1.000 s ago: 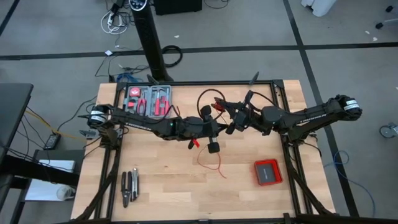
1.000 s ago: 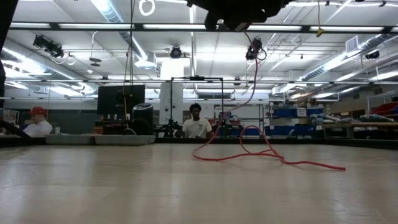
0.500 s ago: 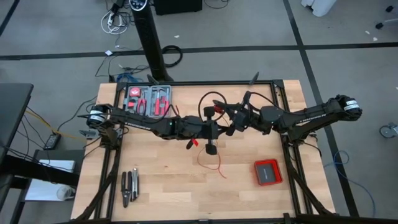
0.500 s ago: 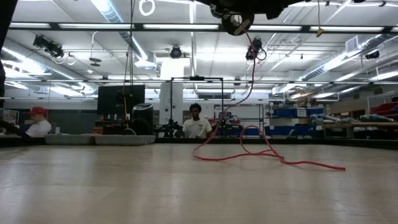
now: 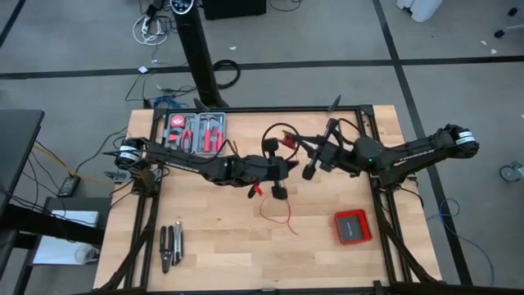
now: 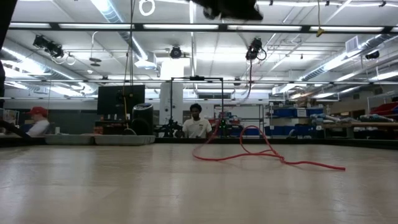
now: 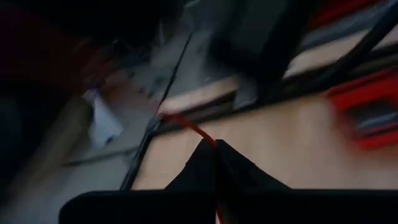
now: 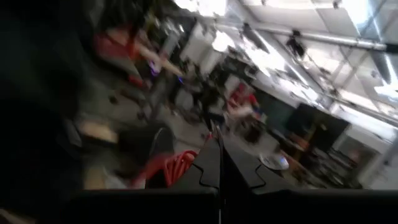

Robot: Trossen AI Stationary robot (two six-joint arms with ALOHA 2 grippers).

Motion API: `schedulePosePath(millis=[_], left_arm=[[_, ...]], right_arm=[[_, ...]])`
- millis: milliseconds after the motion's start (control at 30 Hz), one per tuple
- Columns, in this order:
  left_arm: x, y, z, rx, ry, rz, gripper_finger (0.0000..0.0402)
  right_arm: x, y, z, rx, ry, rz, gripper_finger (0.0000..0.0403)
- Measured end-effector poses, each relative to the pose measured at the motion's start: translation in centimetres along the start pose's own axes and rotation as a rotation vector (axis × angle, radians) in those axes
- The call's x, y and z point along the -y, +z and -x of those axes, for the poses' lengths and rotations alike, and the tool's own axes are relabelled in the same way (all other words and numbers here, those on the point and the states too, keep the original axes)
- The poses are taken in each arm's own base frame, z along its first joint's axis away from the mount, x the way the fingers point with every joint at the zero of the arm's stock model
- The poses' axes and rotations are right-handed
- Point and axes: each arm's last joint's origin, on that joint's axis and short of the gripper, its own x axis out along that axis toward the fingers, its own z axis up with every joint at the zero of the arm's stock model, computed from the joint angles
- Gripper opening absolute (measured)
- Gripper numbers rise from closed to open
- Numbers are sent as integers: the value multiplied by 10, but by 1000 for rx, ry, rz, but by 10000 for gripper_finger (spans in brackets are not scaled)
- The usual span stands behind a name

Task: Coil cords
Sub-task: Coil the red wire onto the spool

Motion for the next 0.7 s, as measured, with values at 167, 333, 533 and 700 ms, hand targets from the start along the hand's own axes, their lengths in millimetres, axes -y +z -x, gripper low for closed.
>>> schedulePosePath(millis=[167, 333, 533, 700], left_arm=[[-3, -3, -1, -41, 100, 7, 0], [-4, 0, -1, -17, 116, 22, 0], [-5, 1, 0, -36, 196, 25, 0], [-7, 4, 1, -10, 222, 47, 0]], right_arm=[[-1, 8, 9, 32, 32, -14, 0], [1, 11, 13, 41, 46, -14, 0], [0, 14, 16, 57, 56, -32, 0], [-2, 15, 18, 61, 67, -96, 0]])
